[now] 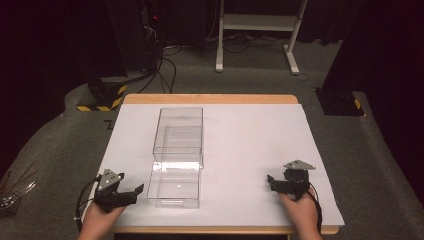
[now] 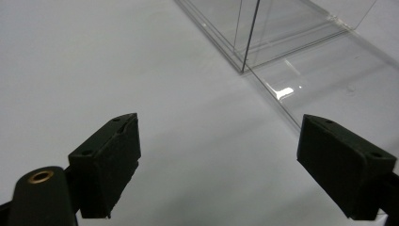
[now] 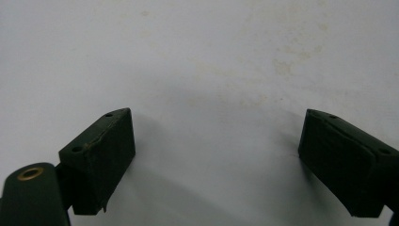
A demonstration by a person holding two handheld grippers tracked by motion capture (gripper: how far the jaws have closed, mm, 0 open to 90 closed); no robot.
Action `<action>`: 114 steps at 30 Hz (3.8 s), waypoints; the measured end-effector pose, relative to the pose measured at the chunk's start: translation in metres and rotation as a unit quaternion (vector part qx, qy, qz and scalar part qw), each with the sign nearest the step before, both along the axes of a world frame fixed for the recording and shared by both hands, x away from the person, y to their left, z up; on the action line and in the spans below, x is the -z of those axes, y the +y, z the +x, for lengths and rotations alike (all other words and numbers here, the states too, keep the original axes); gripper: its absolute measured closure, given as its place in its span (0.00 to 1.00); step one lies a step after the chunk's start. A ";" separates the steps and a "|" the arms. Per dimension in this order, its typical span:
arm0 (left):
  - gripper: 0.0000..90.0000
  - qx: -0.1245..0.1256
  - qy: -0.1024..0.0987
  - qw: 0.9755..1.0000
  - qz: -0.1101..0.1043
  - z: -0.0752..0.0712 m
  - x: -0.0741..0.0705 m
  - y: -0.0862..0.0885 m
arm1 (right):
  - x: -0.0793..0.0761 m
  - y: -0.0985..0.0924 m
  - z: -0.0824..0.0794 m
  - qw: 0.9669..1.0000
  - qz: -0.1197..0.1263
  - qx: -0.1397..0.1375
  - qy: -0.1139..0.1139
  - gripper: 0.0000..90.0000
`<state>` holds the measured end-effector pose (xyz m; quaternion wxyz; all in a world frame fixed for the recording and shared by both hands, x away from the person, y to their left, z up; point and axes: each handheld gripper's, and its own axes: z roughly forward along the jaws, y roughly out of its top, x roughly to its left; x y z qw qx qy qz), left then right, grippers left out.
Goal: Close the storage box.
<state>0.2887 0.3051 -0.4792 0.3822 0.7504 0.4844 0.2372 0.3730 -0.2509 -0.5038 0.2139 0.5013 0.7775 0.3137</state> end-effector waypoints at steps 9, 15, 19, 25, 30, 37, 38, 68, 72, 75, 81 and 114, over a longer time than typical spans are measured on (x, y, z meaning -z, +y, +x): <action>0.16 0.010 -0.022 1.000 -0.013 -0.007 -0.012 -0.002 | 0.000 0.000 0.000 1.000 0.000 0.000 0.000 0.12; 0.16 0.010 -0.037 0.999 -0.021 -0.012 -0.020 -0.001 | 0.000 0.000 0.000 1.000 0.001 0.001 0.000 0.12; 0.16 0.010 -0.045 0.998 -0.034 -0.014 -0.024 0.002 | 0.000 0.000 0.000 1.000 0.000 0.001 0.000 0.12; 0.16 0.009 -0.056 0.998 -0.042 -0.016 -0.027 0.004 | 0.000 0.000 0.000 1.000 0.000 0.001 0.000 0.12; 0.16 0.014 -0.060 0.997 -0.049 -0.017 -0.028 0.004 | 0.000 0.000 0.000 1.000 0.000 0.000 0.000 0.12; 0.16 0.021 -0.072 0.996 -0.056 -0.021 -0.033 0.001 | 0.000 0.000 0.000 1.000 0.001 0.001 0.000 0.12; 0.16 0.022 -0.075 0.995 -0.059 -0.022 -0.033 0.000 | 0.000 0.000 0.000 1.000 0.000 0.001 0.000 0.12; 0.16 0.095 -0.079 0.987 -0.102 -0.035 -0.040 -0.026 | 0.000 0.000 0.000 1.000 0.001 0.001 0.000 0.12; 0.16 0.102 -0.078 0.986 -0.103 -0.035 -0.037 -0.030 | 0.000 0.000 0.000 1.000 0.001 0.000 0.000 0.12; 0.16 0.110 -0.075 0.985 -0.107 -0.034 -0.036 -0.031 | 0.000 0.000 0.000 1.000 0.001 0.000 0.000 0.12; 0.16 0.125 -0.066 0.984 -0.112 -0.034 -0.032 -0.036 | 0.000 0.000 0.000 1.000 0.000 0.000 0.000 0.12; 0.16 0.098 -0.076 0.988 -0.091 -0.028 -0.019 -0.044 | 0.000 0.000 0.000 1.000 0.000 0.000 0.000 0.12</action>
